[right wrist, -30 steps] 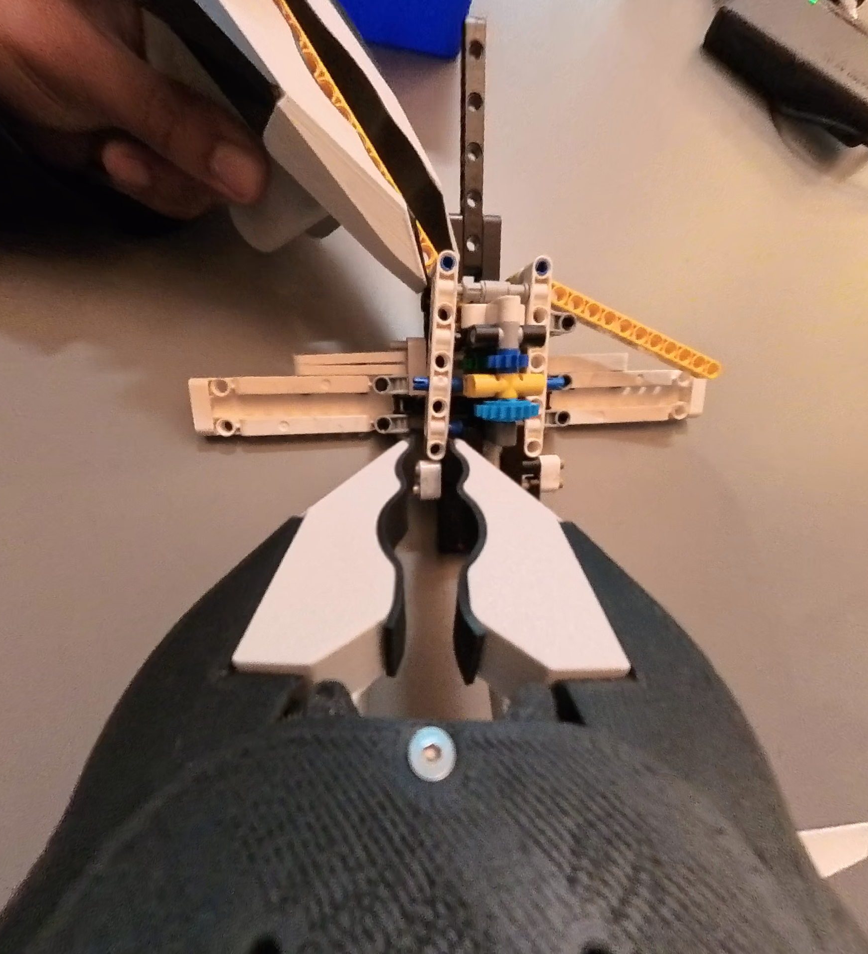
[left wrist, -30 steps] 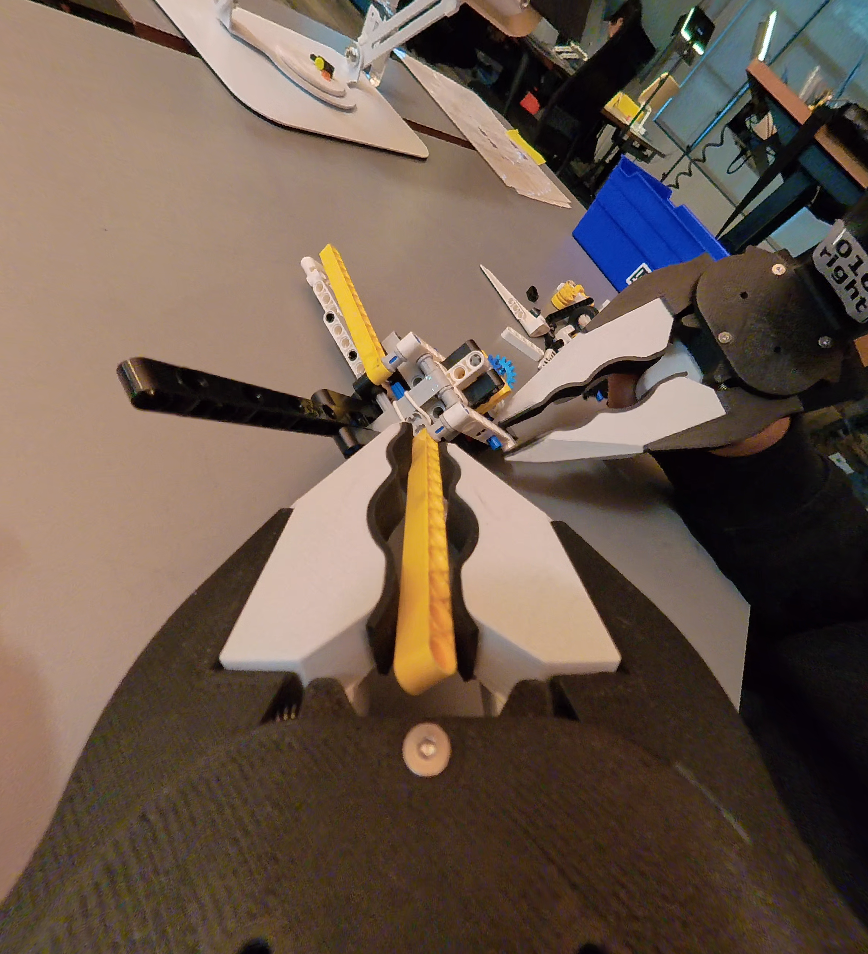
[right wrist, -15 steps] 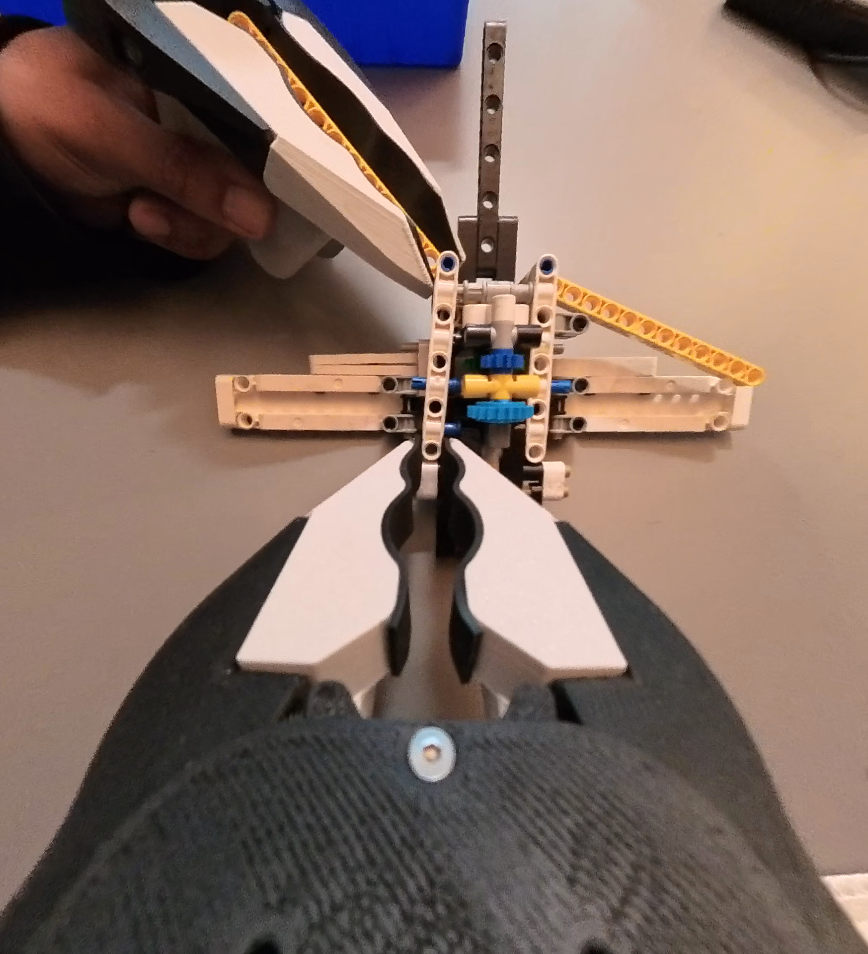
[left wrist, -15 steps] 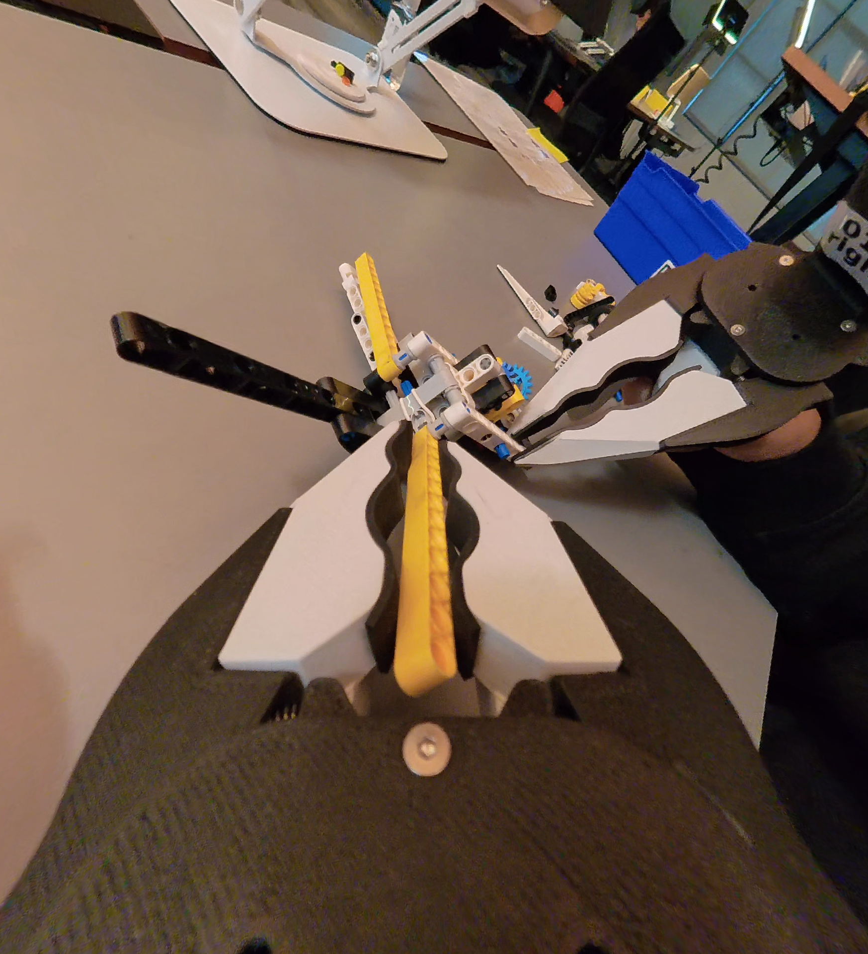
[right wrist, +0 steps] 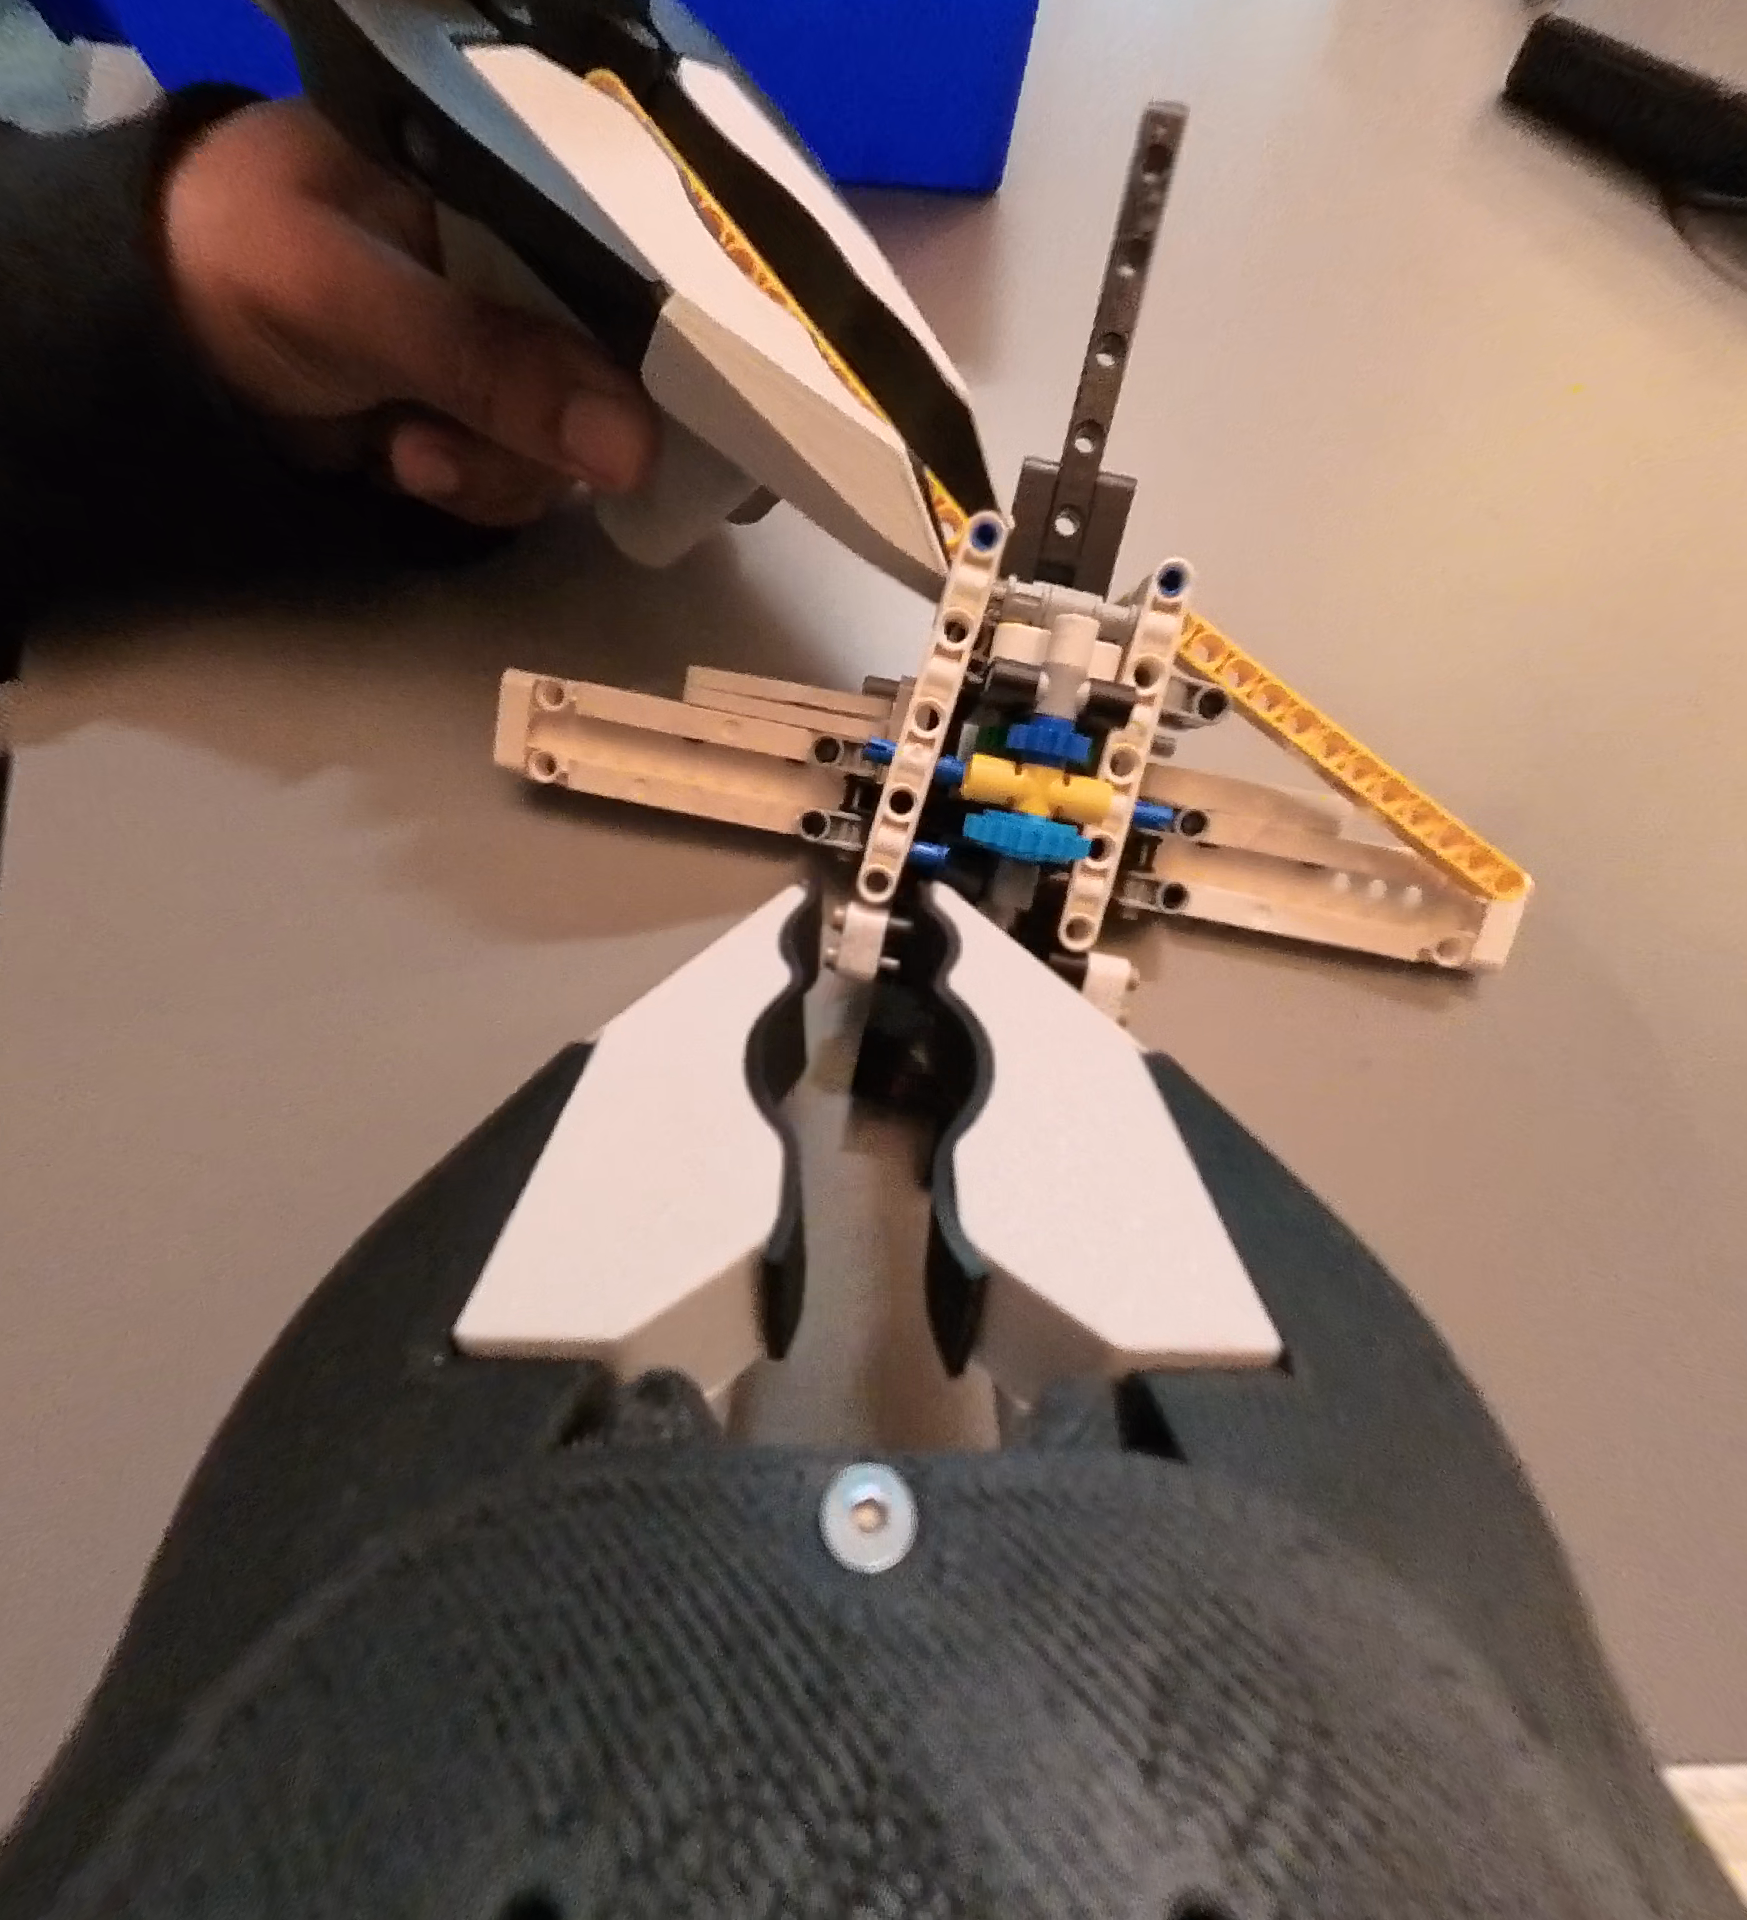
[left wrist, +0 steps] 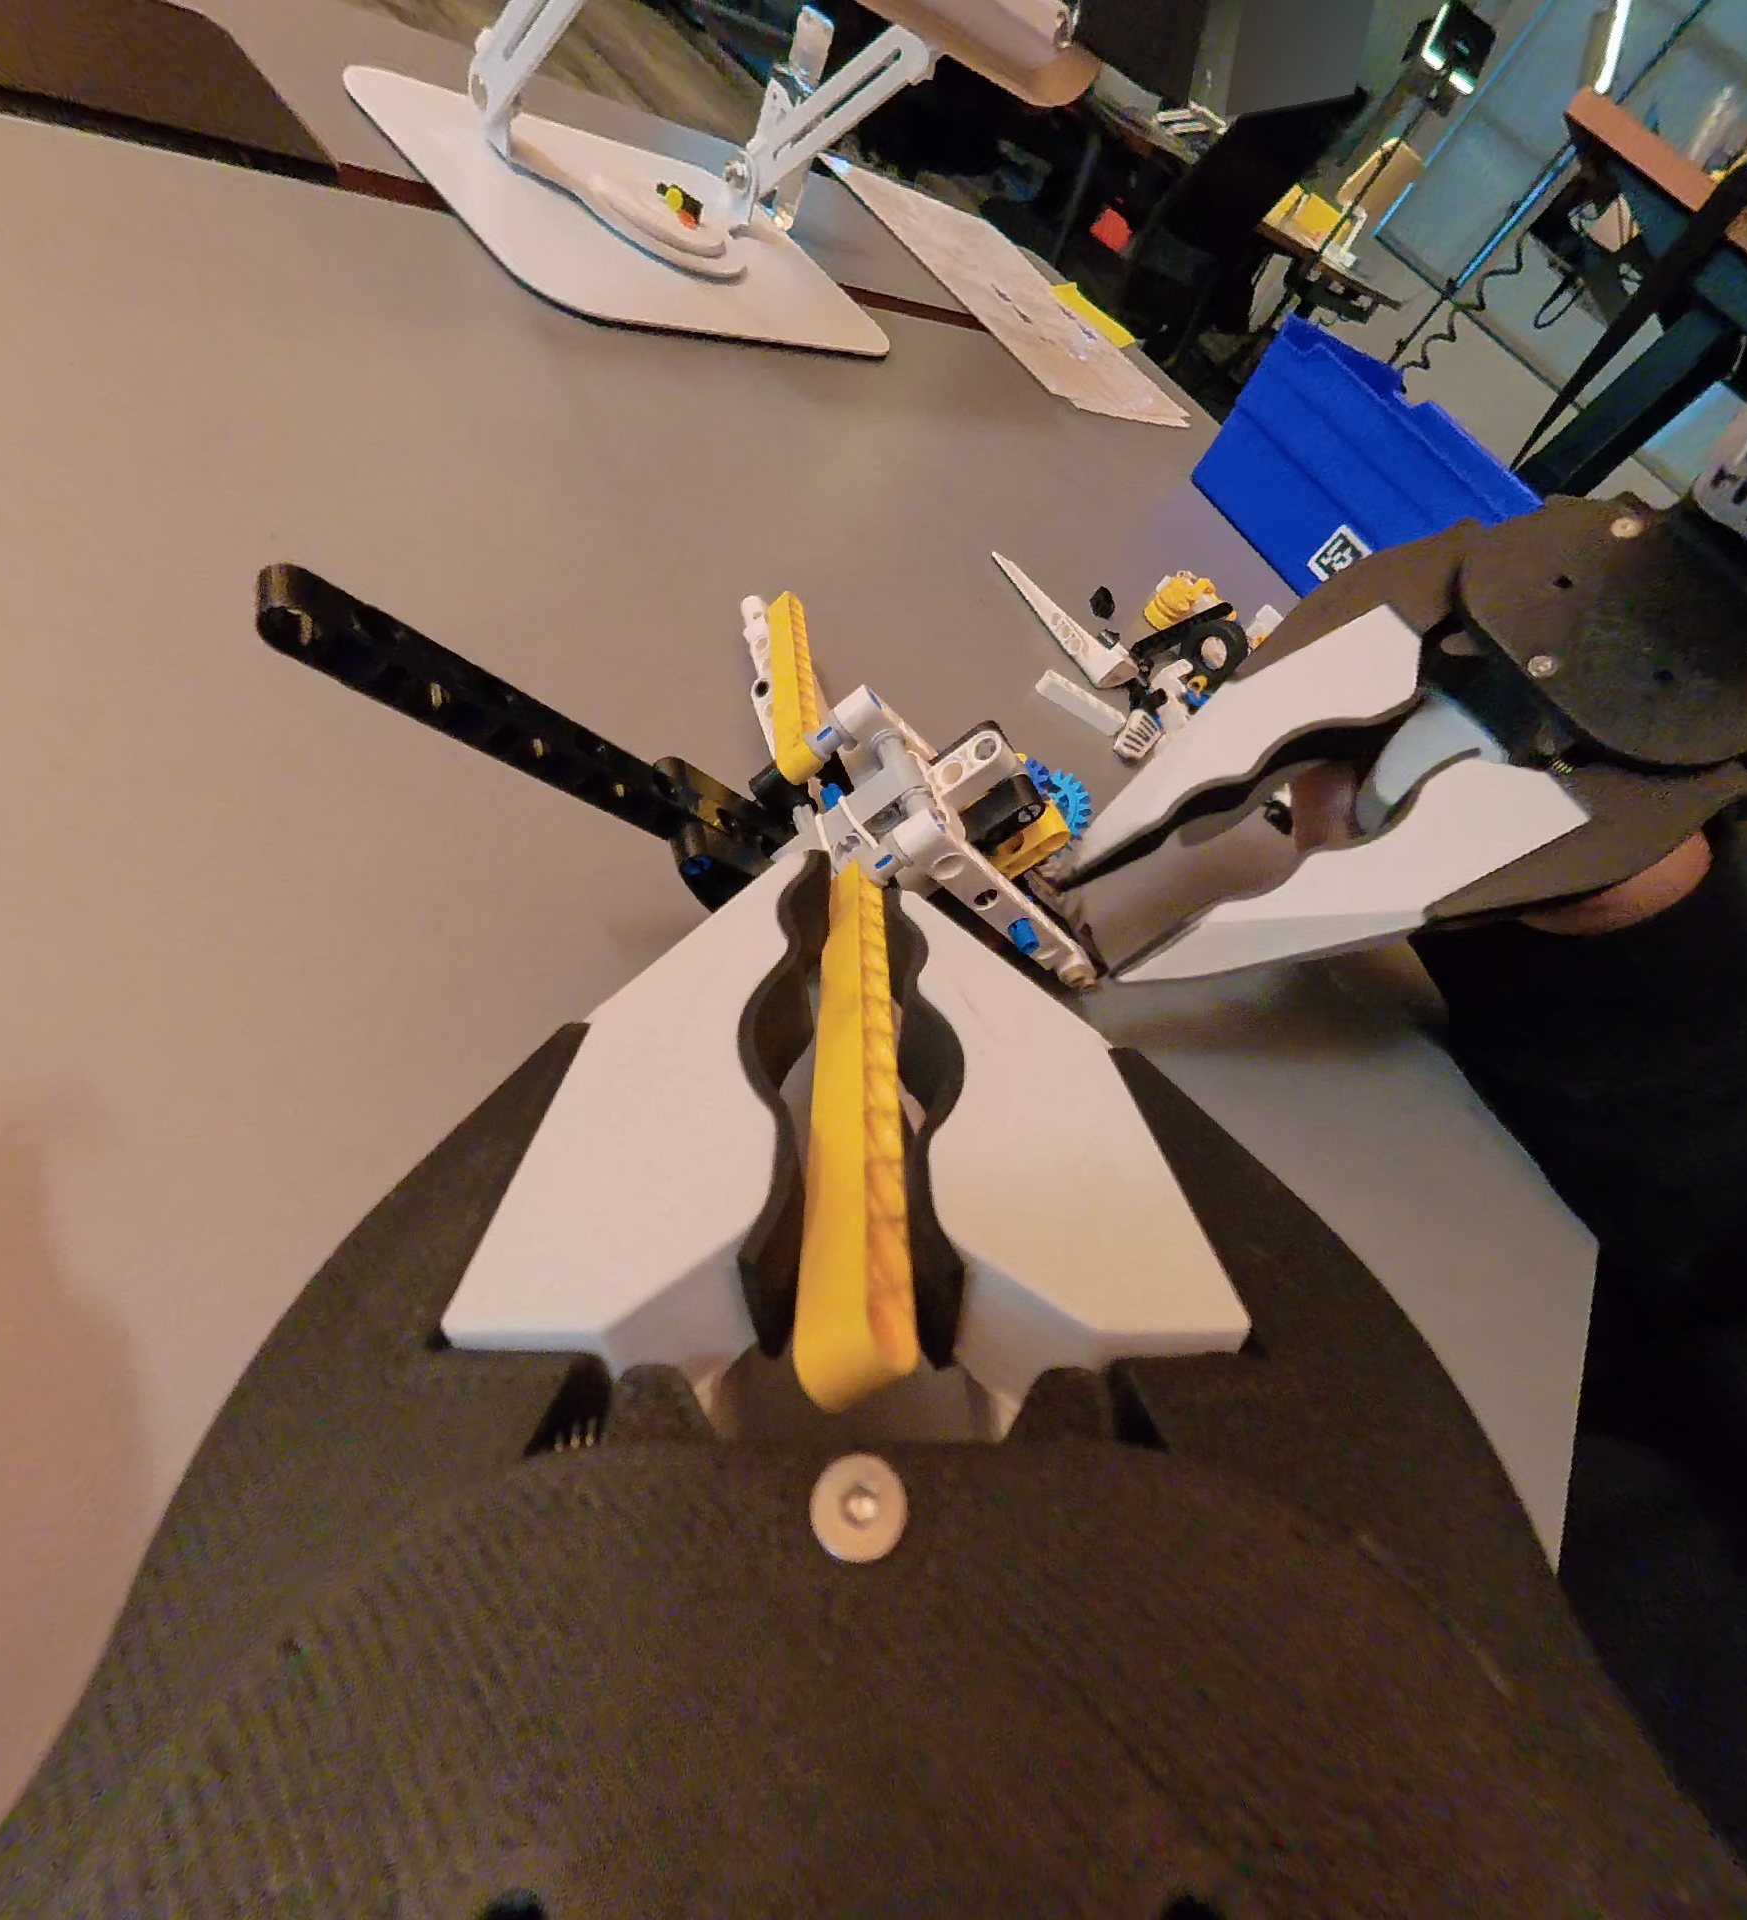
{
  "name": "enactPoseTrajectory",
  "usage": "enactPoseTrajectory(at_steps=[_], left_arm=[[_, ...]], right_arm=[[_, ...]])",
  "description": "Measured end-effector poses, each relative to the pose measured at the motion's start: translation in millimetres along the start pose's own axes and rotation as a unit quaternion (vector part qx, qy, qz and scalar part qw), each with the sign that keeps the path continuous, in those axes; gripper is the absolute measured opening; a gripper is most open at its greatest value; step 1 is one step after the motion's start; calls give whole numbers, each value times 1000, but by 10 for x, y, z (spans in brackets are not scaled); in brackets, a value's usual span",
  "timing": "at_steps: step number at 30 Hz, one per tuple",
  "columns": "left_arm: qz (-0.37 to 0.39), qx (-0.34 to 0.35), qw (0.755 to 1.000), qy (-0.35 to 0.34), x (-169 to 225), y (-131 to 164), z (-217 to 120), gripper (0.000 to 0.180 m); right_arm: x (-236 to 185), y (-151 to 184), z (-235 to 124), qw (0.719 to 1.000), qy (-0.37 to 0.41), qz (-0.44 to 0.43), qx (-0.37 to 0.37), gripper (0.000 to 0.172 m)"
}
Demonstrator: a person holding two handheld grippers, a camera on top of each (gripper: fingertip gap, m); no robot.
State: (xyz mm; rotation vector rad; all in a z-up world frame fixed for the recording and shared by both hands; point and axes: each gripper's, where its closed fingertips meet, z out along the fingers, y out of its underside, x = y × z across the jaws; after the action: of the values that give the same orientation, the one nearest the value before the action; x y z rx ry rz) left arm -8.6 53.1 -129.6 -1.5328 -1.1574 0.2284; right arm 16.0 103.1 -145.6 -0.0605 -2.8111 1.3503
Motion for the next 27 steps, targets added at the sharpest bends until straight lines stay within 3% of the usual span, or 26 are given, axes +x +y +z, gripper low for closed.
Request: enactPoseTrajectory(at_steps=[7,11,16,22,27], left_arm=[[46,-7,999,-4,91,19,19,7],[73,-9,997,-4,148,28,29,7],[91,-13,996,-7,179,42,37,6],[108,-20,994,-21,180,62,51,7],[117,-28,992,-25,186,84,65,6]], right_arm=[[37,-482,-180,992,48,-12,112,29],[71,-513,33,994,70,-73,47,32],[119,-420,180,988,78,-127,-31,20],[121,-410,166,991,30,-122,-42,10],[107,-391,174,988,37,-143,-46,8]])
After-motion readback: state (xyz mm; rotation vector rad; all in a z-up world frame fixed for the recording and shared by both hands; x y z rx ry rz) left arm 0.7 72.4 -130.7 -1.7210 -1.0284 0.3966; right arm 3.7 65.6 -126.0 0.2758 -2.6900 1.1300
